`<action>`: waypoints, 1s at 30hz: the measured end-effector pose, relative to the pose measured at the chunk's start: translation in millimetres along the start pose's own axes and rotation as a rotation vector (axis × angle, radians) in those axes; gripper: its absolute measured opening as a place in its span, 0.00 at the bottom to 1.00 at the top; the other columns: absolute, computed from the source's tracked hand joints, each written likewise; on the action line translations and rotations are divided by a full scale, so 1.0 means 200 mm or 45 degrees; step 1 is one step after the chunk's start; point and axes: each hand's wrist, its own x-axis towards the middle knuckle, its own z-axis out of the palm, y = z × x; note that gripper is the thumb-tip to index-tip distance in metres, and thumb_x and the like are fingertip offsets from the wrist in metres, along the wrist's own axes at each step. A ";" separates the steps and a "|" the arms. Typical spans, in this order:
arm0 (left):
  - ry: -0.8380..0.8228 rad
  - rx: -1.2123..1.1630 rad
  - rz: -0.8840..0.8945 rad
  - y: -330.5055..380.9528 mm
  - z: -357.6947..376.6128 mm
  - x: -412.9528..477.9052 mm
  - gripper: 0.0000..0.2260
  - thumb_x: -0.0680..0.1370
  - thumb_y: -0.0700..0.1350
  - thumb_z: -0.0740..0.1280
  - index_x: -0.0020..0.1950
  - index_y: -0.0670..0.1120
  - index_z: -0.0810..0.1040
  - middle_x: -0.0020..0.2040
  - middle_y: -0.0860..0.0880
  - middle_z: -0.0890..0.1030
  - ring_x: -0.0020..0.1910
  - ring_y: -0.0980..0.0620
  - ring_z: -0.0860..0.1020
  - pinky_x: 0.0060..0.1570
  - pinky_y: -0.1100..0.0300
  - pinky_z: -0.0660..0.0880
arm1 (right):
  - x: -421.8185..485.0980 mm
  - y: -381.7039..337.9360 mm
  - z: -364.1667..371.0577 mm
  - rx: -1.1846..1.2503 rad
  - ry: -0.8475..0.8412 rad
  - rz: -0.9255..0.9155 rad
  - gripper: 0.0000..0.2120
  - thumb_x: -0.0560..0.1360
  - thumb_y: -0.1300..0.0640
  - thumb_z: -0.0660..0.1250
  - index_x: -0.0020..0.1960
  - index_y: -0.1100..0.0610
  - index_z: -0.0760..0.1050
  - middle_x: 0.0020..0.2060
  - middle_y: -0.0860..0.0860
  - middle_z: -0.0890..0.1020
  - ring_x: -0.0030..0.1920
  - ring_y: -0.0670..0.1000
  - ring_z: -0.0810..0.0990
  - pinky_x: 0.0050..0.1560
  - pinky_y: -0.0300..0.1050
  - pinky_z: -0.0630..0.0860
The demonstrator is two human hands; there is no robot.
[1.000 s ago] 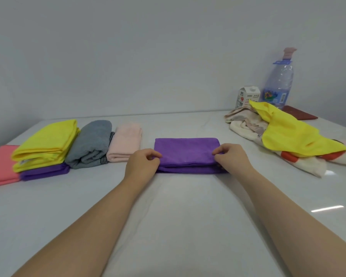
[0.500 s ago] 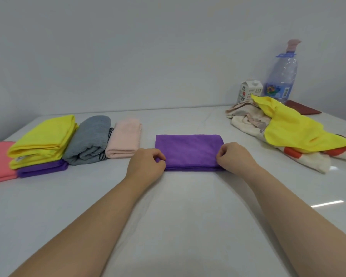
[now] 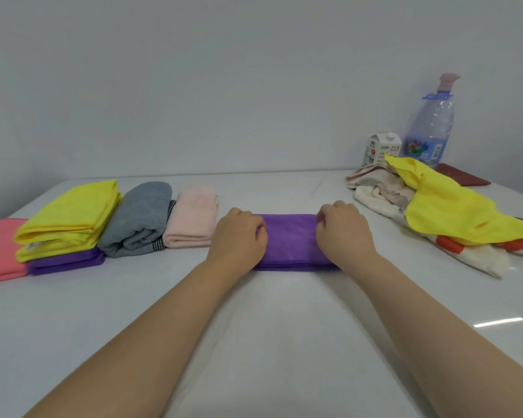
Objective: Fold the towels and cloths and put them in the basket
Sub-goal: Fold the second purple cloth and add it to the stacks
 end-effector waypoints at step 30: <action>-0.588 0.250 -0.202 -0.03 0.21 0.14 0.28 0.81 0.60 0.44 0.78 0.51 0.47 0.79 0.50 0.46 0.77 0.48 0.41 0.73 0.42 0.43 | 0.24 0.21 0.24 0.212 -0.362 0.414 0.21 0.76 0.47 0.58 0.65 0.54 0.70 0.64 0.55 0.71 0.65 0.58 0.67 0.66 0.53 0.63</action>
